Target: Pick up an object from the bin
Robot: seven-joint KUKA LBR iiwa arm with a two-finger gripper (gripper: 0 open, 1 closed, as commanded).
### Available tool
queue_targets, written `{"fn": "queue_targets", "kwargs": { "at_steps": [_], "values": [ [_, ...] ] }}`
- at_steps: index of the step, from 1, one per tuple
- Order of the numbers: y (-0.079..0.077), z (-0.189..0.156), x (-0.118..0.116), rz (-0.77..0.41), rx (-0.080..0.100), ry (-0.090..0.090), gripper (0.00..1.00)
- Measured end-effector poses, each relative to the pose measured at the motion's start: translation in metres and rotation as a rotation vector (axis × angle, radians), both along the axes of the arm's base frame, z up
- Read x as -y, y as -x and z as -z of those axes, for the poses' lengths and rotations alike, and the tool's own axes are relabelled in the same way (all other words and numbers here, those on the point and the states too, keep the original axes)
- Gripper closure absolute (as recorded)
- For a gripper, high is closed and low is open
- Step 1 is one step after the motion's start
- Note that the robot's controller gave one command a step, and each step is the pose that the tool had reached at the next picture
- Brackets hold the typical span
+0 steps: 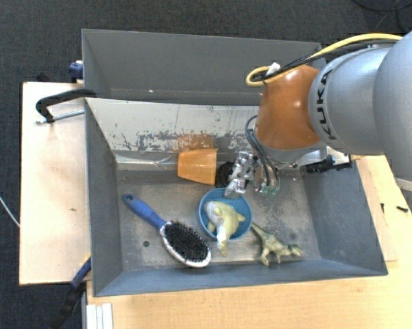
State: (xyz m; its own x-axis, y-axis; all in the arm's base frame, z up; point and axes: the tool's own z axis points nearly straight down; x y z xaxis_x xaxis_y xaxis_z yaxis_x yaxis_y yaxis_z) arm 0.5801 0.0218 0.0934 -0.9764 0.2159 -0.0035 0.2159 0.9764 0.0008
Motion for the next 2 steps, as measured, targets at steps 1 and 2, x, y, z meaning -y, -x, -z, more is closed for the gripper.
{"fn": "queue_targets", "kwargs": {
  "at_steps": [1, 2],
  "values": [
    [0.0, 0.0, 0.0, 0.0, 0.0, 0.0, 1.0],
    [-0.011, -0.045, -0.008, 0.037, 0.006, -0.002, 1.0]
  ]
}}
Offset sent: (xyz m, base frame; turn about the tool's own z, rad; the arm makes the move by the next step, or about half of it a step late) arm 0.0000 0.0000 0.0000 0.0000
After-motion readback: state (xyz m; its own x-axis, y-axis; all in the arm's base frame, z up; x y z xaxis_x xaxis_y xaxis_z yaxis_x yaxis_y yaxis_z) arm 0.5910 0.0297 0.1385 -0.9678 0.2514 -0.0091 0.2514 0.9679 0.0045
